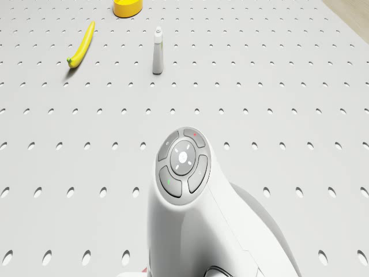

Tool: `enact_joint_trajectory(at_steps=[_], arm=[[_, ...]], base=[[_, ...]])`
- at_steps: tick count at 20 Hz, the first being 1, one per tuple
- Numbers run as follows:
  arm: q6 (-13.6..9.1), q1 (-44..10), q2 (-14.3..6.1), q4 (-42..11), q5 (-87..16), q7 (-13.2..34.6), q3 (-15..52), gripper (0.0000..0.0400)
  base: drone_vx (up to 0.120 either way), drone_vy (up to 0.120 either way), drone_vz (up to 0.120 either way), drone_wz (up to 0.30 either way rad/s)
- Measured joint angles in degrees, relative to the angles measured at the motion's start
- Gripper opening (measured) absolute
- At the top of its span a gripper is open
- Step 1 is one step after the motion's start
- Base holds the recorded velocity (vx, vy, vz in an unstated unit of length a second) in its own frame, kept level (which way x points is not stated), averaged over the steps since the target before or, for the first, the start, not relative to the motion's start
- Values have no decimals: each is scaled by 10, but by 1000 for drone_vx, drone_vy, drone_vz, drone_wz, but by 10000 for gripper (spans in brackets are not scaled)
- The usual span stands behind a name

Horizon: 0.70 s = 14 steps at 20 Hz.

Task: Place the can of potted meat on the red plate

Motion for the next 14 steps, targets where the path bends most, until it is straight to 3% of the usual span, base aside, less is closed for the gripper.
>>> enact_joint_trajectory(at_steps=[5, 14], arm=[[-2, 1, 0, -2, 7, -5, 6, 380], [-16, 6, -2, -13, 48, -5, 48, 398]], base=[[0, 0, 0, 0], [0, 0, 0, 0]])
